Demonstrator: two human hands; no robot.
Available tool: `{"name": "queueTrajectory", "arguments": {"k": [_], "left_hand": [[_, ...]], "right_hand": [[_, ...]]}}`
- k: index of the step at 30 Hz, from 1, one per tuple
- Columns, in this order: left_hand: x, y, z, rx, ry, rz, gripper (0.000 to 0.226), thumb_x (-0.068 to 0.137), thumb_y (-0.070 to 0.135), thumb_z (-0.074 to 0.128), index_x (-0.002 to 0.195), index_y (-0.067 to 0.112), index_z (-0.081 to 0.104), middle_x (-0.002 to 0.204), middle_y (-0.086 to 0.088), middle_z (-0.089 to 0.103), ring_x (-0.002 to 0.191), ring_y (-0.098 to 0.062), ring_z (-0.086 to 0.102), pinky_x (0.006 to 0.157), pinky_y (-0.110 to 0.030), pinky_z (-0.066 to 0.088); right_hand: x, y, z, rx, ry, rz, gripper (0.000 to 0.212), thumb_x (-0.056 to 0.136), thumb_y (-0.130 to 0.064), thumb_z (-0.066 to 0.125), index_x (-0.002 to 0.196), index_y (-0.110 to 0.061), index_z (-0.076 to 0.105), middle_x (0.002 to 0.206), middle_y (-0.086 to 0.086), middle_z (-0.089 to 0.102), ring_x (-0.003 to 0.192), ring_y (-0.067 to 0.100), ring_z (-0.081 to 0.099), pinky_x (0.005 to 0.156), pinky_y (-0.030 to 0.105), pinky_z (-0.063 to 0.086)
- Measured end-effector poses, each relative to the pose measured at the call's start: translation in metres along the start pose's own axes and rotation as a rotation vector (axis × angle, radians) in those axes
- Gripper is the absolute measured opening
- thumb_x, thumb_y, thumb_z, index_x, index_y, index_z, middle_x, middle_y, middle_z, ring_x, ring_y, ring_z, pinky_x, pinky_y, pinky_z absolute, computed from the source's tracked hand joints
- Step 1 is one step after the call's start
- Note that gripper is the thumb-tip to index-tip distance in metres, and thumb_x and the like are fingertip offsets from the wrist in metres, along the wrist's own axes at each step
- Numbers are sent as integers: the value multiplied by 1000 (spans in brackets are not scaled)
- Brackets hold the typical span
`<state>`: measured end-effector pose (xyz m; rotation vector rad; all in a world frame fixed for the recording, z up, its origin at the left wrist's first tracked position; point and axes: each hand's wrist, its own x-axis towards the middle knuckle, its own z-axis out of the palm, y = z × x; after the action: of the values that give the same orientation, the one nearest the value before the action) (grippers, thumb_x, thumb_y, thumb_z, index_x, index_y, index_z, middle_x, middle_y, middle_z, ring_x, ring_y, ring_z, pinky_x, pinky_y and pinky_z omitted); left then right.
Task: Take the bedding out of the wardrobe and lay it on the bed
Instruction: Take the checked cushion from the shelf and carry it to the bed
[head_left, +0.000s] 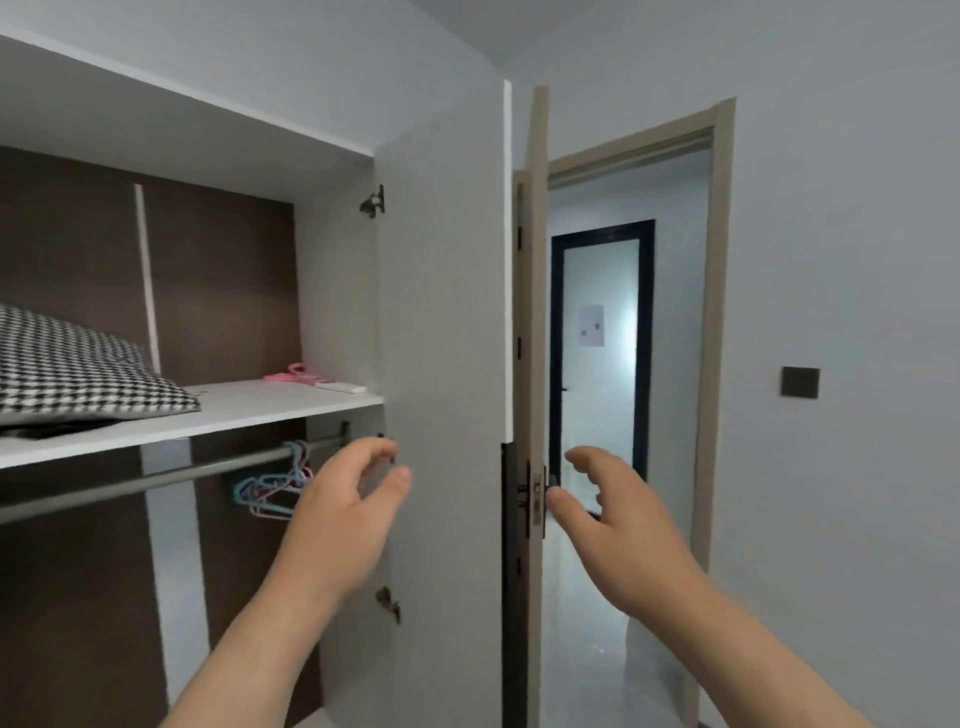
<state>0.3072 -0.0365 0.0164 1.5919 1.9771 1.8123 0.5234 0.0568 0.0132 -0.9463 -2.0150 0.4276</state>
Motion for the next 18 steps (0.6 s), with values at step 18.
{"name": "queueTrajectory", "arguments": {"k": [18], "left_hand": [[100, -69, -104, 519, 542, -263, 32, 94, 31, 55, 126, 26, 56, 128, 7, 57, 121, -12, 49, 97, -34, 42]], "right_hand": [[203, -55, 195, 373, -308, -394, 46, 94, -40, 51, 137, -28, 45, 140, -10, 49, 124, 8, 45, 97, 25, 40]]}}
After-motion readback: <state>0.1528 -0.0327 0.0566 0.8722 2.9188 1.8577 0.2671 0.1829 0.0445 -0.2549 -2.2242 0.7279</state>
